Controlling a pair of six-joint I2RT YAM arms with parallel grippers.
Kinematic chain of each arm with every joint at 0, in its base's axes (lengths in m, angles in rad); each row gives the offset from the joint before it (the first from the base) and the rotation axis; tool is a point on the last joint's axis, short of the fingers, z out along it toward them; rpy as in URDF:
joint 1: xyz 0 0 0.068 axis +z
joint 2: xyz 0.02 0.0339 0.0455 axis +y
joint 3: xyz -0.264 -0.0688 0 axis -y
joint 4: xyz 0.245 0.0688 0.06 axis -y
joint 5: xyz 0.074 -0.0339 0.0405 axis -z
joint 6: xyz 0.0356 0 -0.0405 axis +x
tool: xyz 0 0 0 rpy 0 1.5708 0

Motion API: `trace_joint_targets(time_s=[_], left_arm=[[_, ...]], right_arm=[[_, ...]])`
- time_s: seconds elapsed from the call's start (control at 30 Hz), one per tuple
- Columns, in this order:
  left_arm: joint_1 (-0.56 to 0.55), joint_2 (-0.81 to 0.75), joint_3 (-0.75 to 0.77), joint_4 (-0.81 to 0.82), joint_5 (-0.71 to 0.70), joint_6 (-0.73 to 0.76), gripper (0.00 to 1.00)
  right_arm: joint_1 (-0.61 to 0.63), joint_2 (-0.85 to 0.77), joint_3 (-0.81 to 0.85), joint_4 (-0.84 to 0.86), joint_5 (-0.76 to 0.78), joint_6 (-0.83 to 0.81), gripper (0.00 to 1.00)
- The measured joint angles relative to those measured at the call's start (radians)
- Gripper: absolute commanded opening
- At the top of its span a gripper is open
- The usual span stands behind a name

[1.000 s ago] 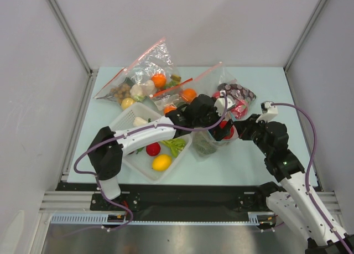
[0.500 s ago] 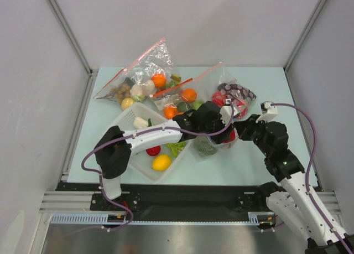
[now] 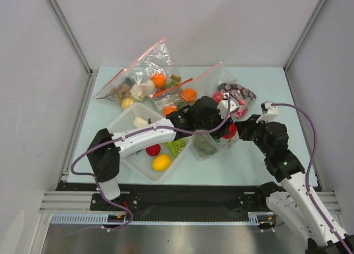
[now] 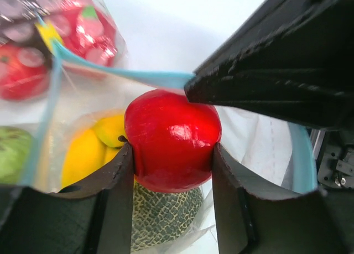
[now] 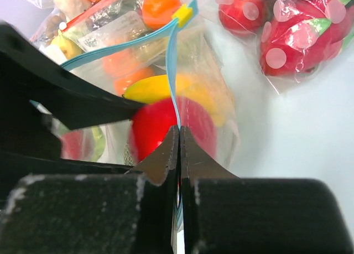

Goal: Open the zip-top bag and remove the fake food

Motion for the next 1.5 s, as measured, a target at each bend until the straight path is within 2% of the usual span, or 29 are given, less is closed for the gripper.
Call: trace_joint_targets(time_s=[0.37,0.6,0.77,0.87,1.0,1.13,1.23,1.37,1.43,1.47,1.5], left_arm=[[0.001,-0.112,0.039,-0.068,-0.077,0.045,0.17],[0.015,-0.299,-0.003,-0.034,-0.106,0.044,0.17],[0.045,-0.443,-0.074,-0.017,-0.185,0.034,0.18],[0.102,-0.549,-0.194,-0.021,-0.24,-0.003,0.19],[0.275,-0.675,-0.395,-0.066,-0.315,-0.076,0.2],[0.398,-0.728,-0.521,-0.149,-0.42,-0.132,0.2],[0.478,-0.748,-0.598,-0.175,-0.445,-0.152,0.2],[0.555,-0.735,-0.653,-0.196,-0.478,-0.177,0.26],[0.568,-0.71,-0.654,-0.198,-0.491,-0.187,0.38],[0.573,-0.698,-0.654,-0.199,-0.497,-0.192,0.54],[0.578,-0.686,-0.654,-0.201,-0.507,-0.193,0.65]], right_arm=[[-0.002,-0.013,0.002,-0.018,0.01,-0.003,0.0],[-0.002,-0.011,0.002,-0.027,0.01,-0.003,0.0],[-0.002,-0.013,0.002,-0.034,0.01,-0.003,0.0],[-0.002,-0.013,0.002,-0.034,0.01,-0.003,0.0],[-0.002,-0.013,0.003,-0.034,0.01,-0.006,0.0],[-0.002,-0.005,0.005,-0.033,0.01,-0.011,0.0],[-0.002,-0.002,0.005,-0.032,0.008,-0.011,0.0],[-0.003,-0.001,0.005,-0.029,0.006,-0.011,0.0],[-0.003,0.0,0.005,-0.029,0.006,-0.014,0.0],[-0.003,0.0,0.005,-0.031,0.006,-0.016,0.0],[-0.003,0.0,0.005,-0.032,0.006,-0.018,0.0]])
